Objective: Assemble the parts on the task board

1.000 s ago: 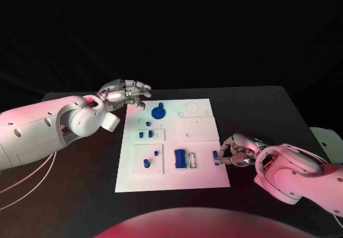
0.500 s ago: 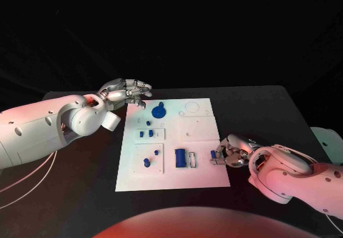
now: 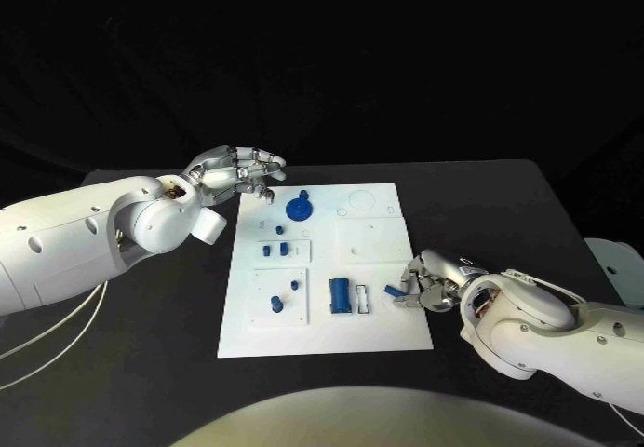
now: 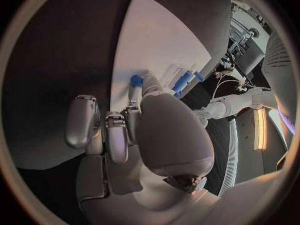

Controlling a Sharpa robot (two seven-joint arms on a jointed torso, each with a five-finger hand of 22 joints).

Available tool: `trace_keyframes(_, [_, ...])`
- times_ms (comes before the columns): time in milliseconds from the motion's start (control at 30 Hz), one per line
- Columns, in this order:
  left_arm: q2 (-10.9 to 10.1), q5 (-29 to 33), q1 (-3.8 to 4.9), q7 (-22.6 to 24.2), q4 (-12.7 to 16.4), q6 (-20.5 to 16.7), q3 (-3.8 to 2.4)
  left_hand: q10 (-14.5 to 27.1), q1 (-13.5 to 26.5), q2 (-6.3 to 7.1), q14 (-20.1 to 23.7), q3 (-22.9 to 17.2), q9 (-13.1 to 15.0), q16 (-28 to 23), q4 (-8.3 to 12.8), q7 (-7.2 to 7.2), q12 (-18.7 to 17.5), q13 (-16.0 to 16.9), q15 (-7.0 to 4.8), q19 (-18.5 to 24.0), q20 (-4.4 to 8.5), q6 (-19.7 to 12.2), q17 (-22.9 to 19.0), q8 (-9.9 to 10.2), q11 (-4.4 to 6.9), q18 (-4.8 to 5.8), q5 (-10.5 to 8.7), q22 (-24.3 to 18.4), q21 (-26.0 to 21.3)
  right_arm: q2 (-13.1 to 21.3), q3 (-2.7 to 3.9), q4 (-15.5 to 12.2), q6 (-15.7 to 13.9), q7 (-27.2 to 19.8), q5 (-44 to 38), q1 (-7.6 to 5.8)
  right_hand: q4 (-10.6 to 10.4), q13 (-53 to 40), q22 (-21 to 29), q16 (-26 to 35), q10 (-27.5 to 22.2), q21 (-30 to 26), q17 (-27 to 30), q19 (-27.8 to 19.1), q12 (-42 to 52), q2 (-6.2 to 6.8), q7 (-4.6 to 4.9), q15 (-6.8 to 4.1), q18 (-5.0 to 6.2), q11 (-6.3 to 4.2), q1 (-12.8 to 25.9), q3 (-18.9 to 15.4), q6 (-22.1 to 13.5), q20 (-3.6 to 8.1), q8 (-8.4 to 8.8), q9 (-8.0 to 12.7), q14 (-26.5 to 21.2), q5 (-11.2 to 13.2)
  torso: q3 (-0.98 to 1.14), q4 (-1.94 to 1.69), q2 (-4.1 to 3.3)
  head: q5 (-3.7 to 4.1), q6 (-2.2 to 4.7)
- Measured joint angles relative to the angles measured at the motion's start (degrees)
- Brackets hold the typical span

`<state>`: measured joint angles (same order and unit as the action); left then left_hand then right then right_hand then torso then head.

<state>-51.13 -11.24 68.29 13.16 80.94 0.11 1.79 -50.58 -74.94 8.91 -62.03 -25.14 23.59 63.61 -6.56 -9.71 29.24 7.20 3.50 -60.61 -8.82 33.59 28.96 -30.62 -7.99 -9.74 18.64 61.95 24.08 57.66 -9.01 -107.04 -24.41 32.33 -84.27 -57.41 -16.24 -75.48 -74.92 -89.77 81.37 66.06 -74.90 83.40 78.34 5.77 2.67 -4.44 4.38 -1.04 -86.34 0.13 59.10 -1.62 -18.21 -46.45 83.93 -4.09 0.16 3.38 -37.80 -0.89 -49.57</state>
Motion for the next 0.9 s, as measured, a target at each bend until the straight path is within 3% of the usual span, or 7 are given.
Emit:
trace_keyframes(100, [0.0, 0.0, 0.00, 0.0, 0.0, 0.0, 0.00, 0.0, 0.0, 0.00, 0.0, 0.0, 0.0, 0.0, 0.0, 0.00, 0.0, 0.0, 0.00, 0.0, 0.00, 0.0, 0.0, 0.0, 0.00, 0.00, 0.00, 0.0, 0.0, -0.1, 0.02, -0.5, -0.1, -0.1, -0.8, 0.06, -0.4, 0.3, 0.0, 0.0, -0.1, 0.0, 0.0, 0.0, -0.2, 1.46, 0.19, -0.12, 0.00, -0.11, -1.5, 5.5, 0.5, 0.00, 0.38, 6.2, -0.1, 1.1, 0.00, 0.00, 0.00, -0.04, 0.03])
trace_keyframes(200, [0.0, -0.1, 0.00, 0.0, 0.0, 0.0, 0.00, 0.0, 0.0, 0.00, 0.0, 0.0, 0.0, 0.0, 0.0, 0.00, 0.0, 0.0, 0.00, 0.0, 0.00, 0.0, 0.0, 0.0, 0.00, 0.00, 0.00, 0.0, 0.0, -0.1, -0.01, -1.0, -0.4, -0.1, -1.4, 0.14, -0.6, 0.7, 0.0, 0.0, 0.0, 0.0, 0.0, 0.0, -0.5, 2.06, 0.27, -0.25, 0.00, -0.23, -2.1, 12.4, 0.6, 0.00, 1.03, 8.3, -0.2, 1.4, 0.00, 0.02, 0.00, -0.09, 0.01])
trace_keyframes(267, [0.0, -0.1, 0.00, 0.0, 0.0, 0.1, 0.01, 0.0, 0.0, 0.00, 0.0, 0.0, 0.0, 0.0, 0.0, 0.00, 0.0, 0.0, 0.00, 0.0, 0.00, 0.0, 0.0, 0.0, 0.00, 0.01, 0.00, 0.0, 0.0, 0.0, -0.06, -1.3, -0.6, -0.2, -1.6, 0.20, -2.5, 1.0, 0.0, 0.0, 0.2, 0.2, 0.0, 0.2, -0.5, 2.35, 0.25, -0.45, 0.01, -0.64, -1.6, 18.8, 0.5, 0.20, 0.96, 7.9, -0.2, 1.3, -0.02, 0.02, 0.01, -0.09, -0.01])
trace_keyframes(300, [0.0, -0.1, 0.00, 0.0, 0.0, 0.1, 0.01, 0.0, 0.0, 0.00, 0.0, 0.0, 0.0, 0.0, 0.0, 0.00, 0.0, 0.0, 0.00, 0.0, 0.00, 0.0, 0.0, -0.1, 0.00, 0.00, 0.00, 0.0, 0.0, 0.1, -0.09, -1.4, -0.8, -0.2, -1.7, 0.27, -2.4, 0.9, 0.0, 0.0, 0.3, 0.3, 0.0, 0.2, -0.3, 3.93, 0.20, -0.52, 0.00, -0.91, 0.0, 23.5, 0.4, 0.20, 0.66, 7.2, -0.3, 1.1, -0.02, 0.02, 0.02, -0.09, 0.00])
trace_keyframes(367, [0.0, -0.1, 0.00, -0.1, 0.0, 0.1, 0.01, 0.0, 0.0, 0.00, 0.0, 0.0, 0.0, 0.0, 0.0, 0.00, 0.0, 0.0, 0.00, 0.0, 0.00, 0.0, 0.0, -0.3, 0.00, 0.00, 0.00, 0.0, 0.0, 0.2, -0.11, -1.5, -0.9, -0.1, -1.7, 0.32, -2.0, 0.7, 0.0, 0.0, 0.5, 0.3, 0.0, 0.2, -0.1, 5.27, 0.10, -0.52, 0.00, -0.78, 1.6, 26.8, 0.2, 0.20, 0.66, 6.4, -0.3, 1.0, -0.02, 0.02, 0.03, -0.09, 0.03])
trace_keyframes(567, [0.1, -0.1, 0.00, -0.1, 0.0, 0.2, 0.01, 0.0, 0.0, 0.00, 0.0, 0.0, 0.0, 0.0, 0.0, -0.02, 0.0, 0.0, 0.00, 0.0, 0.00, 0.0, 0.0, -0.3, 0.00, 0.00, 0.00, 0.0, 0.0, 0.6, -0.15, -3.6, -2.1, 0.0, -0.3, 0.11, 2.7, 0.5, 0.0, 0.0, 0.7, 0.6, 0.0, 0.2, 0.2, 6.90, 0.08, -0.52, 0.00, -0.50, 10.0, 38.0, -1.1, 0.20, 0.66, 5.6, -0.3, 0.2, -0.03, 0.02, 0.04, -0.02, 0.09])
trace_keyframes(900, [0.1, -0.1, 0.00, -0.1, 0.0, 0.2, 0.01, 0.0, 0.0, 0.00, 0.0, -0.2, 0.0, 0.0, -0.2, -0.21, 0.0, 0.0, 0.00, 0.0, 0.00, -0.2, 0.0, -0.3, 0.00, 0.00, 0.20, 0.0, -0.2, 0.0, -0.04, -5.3, -4.5, -1.6, 5.8, -0.18, 4.9, 0.5, 0.0, 0.0, 0.7, 0.3, 0.0, 0.2, 0.1, 6.64, 0.41, -0.51, 0.00, -0.50, 13.3, 41.1, -1.8, 0.20, 0.66, 5.6, -0.3, -0.9, -0.03, 0.05, 0.04, -0.20, -0.03])
